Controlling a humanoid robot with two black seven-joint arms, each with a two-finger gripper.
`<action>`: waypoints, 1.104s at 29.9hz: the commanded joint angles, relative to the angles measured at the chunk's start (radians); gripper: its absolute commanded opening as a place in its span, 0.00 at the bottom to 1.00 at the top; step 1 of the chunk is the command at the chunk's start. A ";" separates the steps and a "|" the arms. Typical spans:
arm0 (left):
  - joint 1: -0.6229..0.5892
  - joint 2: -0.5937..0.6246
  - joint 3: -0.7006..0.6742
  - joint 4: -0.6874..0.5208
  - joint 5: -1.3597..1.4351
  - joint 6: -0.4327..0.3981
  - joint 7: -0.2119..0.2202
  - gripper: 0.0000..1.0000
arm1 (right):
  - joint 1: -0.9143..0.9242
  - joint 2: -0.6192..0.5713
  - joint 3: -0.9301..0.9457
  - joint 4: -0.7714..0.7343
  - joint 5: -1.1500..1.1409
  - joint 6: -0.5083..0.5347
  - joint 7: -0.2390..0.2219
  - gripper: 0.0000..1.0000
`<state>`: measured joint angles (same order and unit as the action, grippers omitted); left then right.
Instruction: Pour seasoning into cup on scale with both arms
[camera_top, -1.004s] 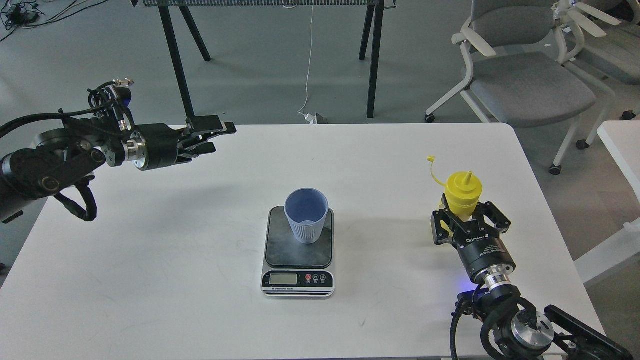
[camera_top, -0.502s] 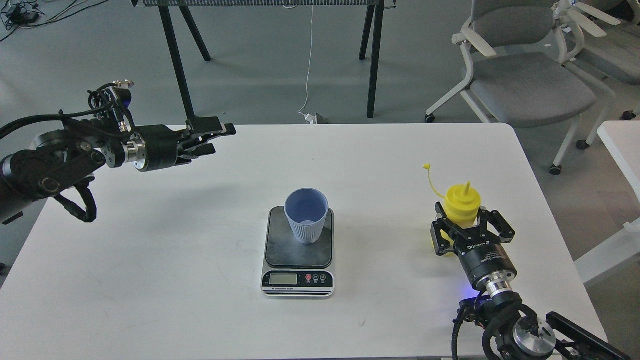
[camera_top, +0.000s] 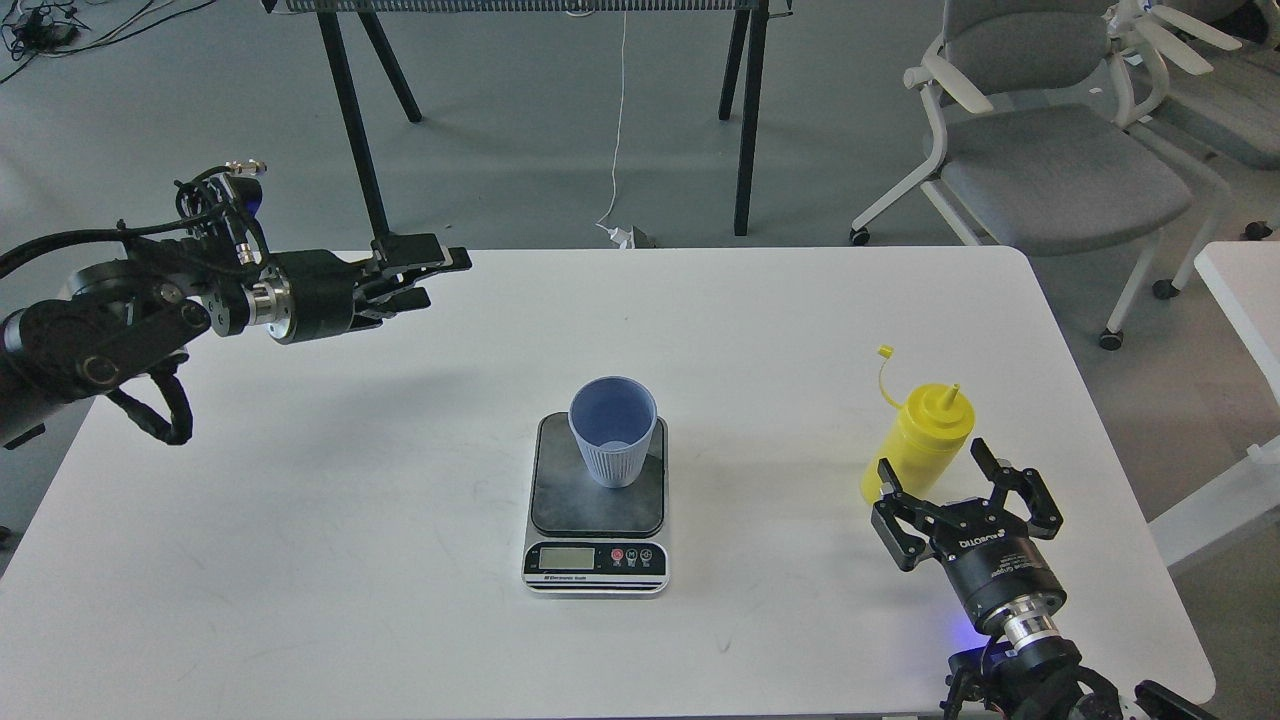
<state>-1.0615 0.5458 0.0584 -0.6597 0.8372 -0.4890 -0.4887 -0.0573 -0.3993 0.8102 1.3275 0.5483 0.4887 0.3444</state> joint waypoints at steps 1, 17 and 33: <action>0.000 0.000 0.000 0.000 0.000 0.000 0.000 0.90 | -0.068 -0.070 0.021 0.070 -0.002 0.000 0.005 1.00; 0.000 0.017 -0.005 0.000 -0.013 0.000 0.000 0.90 | -0.309 -0.331 0.294 0.276 -0.030 0.000 0.028 1.00; 0.024 0.120 -0.094 -0.001 -0.308 0.000 0.000 0.90 | 0.537 -0.199 -0.022 -0.224 -0.074 0.000 -0.001 1.00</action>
<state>-1.0451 0.6409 -0.0275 -0.6597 0.5828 -0.4886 -0.4887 0.3657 -0.6718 0.8509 1.2265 0.5003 0.4886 0.3430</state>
